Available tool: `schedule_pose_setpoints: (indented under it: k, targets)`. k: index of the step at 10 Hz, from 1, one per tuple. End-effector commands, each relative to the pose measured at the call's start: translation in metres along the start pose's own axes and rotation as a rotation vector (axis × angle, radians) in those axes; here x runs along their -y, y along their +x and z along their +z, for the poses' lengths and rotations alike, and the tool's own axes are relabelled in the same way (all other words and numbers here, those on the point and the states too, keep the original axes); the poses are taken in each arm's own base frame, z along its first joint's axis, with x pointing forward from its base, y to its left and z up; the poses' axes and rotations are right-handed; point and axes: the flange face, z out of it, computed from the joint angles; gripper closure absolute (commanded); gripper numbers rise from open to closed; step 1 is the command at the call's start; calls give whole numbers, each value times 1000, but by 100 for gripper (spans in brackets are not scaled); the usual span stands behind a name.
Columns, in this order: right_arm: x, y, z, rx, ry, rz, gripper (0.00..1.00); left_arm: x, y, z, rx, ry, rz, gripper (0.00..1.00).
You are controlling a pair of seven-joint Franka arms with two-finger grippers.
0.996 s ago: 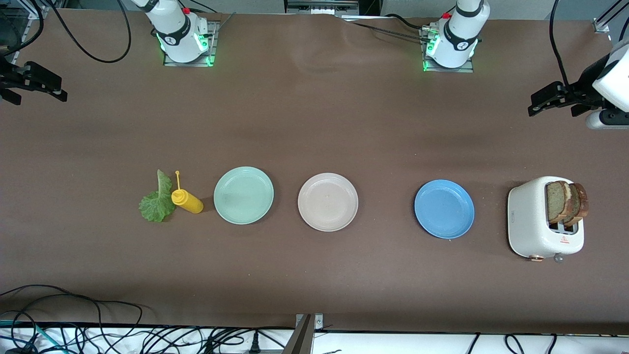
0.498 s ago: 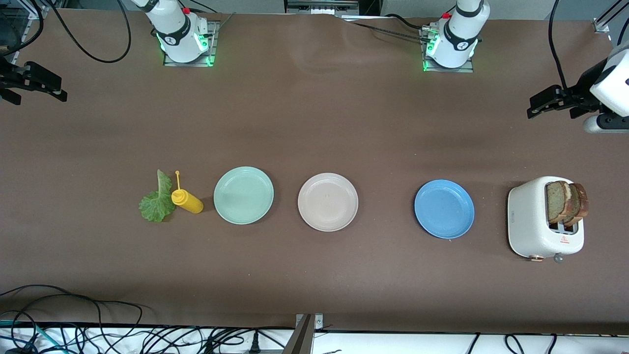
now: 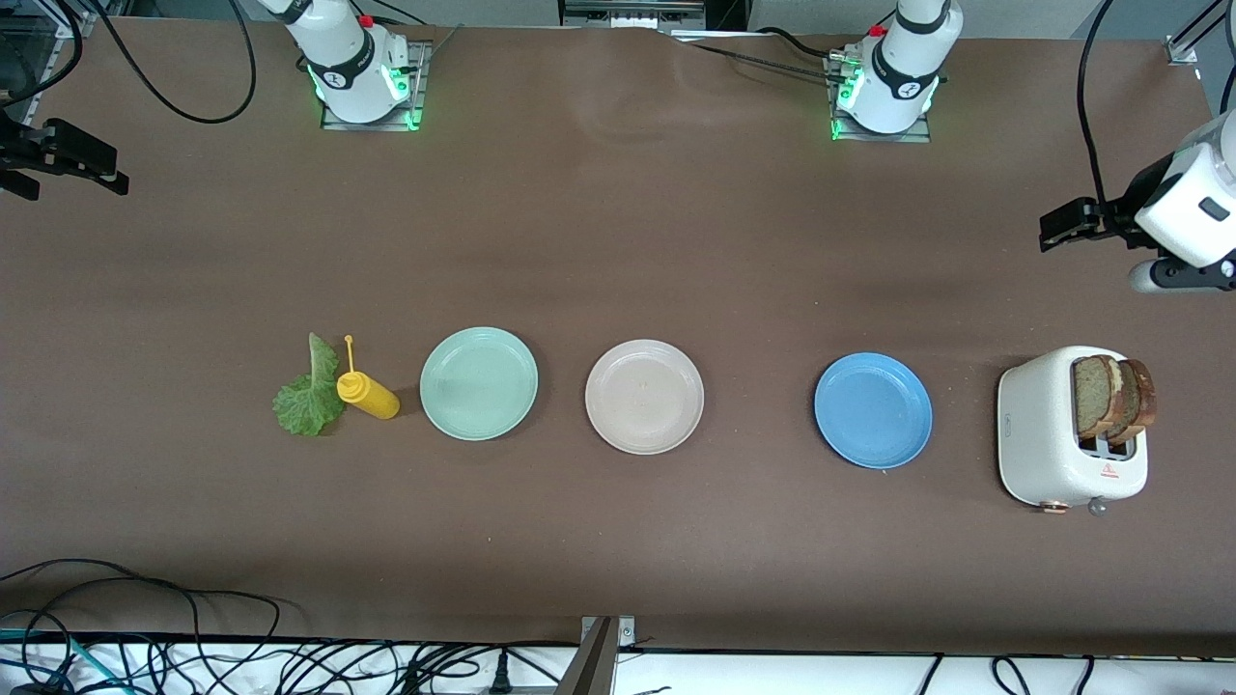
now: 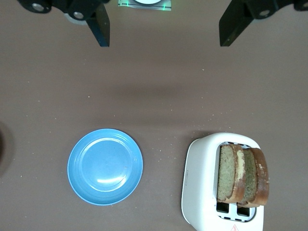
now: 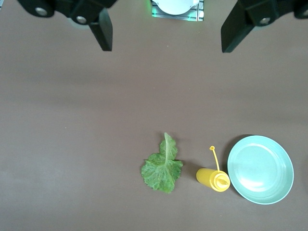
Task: Make sandwich on beige plate with both arms
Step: 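Move the left gripper over the toaster toward the bread slices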
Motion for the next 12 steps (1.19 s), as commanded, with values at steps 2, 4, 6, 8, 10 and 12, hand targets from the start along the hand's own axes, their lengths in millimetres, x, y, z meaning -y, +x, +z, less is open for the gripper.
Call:
schedule_pose_setpoints:
  k: [2, 4, 6, 8, 10, 12]
  targets:
    - [-5, -3, 2, 19, -3, 2, 0, 5, 24, 11, -22, 20, 15, 0]
    - [-7, -5, 3, 32, -1, 5, 0, 14, 32, 17, -37, 12, 0, 0]
    - [-7, -5, 4, 34, 0, 5, 0, 23, 39, 20, -61, 10, 18, 0]
    - [-7, -6, 4, 40, 1, 5, 0, 39, 52, 37, -52, 3, 76, 0]
    - [-7, -7, 5, 46, 2, 5, 0, 50, 65, 55, -45, 0, 142, 0]
    - [-7, -7, 5, 46, 2, 5, 0, 58, 78, 74, -44, -1, 184, 0]
